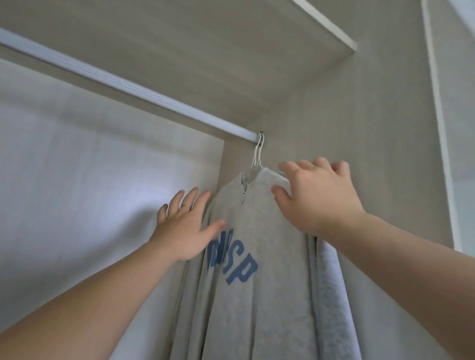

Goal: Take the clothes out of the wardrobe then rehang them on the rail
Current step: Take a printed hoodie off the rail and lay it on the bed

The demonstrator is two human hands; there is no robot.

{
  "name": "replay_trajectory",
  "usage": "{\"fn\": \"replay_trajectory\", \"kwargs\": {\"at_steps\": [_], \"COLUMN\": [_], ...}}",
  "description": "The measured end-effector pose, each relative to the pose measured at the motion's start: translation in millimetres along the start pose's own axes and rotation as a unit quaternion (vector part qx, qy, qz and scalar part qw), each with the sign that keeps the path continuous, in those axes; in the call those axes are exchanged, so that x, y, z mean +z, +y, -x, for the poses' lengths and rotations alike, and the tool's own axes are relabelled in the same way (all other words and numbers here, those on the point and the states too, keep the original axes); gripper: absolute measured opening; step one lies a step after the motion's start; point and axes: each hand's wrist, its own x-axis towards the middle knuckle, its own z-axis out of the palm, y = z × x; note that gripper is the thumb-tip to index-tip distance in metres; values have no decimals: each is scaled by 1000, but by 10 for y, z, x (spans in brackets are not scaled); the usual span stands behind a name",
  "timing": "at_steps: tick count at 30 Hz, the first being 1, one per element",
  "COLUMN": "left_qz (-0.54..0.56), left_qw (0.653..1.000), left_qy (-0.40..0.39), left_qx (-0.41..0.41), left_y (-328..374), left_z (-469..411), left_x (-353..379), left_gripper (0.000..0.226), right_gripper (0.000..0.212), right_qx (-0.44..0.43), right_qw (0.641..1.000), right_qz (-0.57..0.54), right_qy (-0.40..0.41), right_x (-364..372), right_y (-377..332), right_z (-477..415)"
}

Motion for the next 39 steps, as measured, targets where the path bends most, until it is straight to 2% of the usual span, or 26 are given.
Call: {"fn": "replay_trajectory", "kwargs": {"at_steps": [9,12,15,19,24,26,28,29,33,39], "left_qz": [116,189,233,278,342,361,369,369,384,414], "left_qw": [993,981,971,958,938,931,928,928,922,909], "left_qy": [-14,-28,-36,-34,-38,-39,-42,-43,-44,-40], "left_qx": [27,36,47,60,44,35,29,26,13,9], "left_y": [-57,-32,-13,37,151,177,200,215,261,297], "left_z": [-826,-957,-1060,-1159,-1167,-1157,-1137,-1128,-1113,-1099], "left_x": [610,739,812,905,992,1025,1048,1051,1020,963], "left_gripper": [86,96,109,102,113,113,110,109,102,99], "right_gripper": [32,23,16,2,19,17,5,7,30,21], "right_qx": [-25,-25,7,54,86,88,81,77,87,121], "right_qw": [992,989,988,982,975,976,977,978,980,986], "right_qz": [119,135,138,158,191,186,186,187,173,109], "right_qy": [-45,-54,-72,-89,-77,-71,-60,-55,-53,-36], "right_x": [272,376,429,482,577,612,626,624,629,578], "right_y": [-41,-65,-97,-171,-307,-329,-317,-308,-301,-282], "right_z": [-305,-376,-472,-626,-802,-838,-851,-857,-876,-907]}}
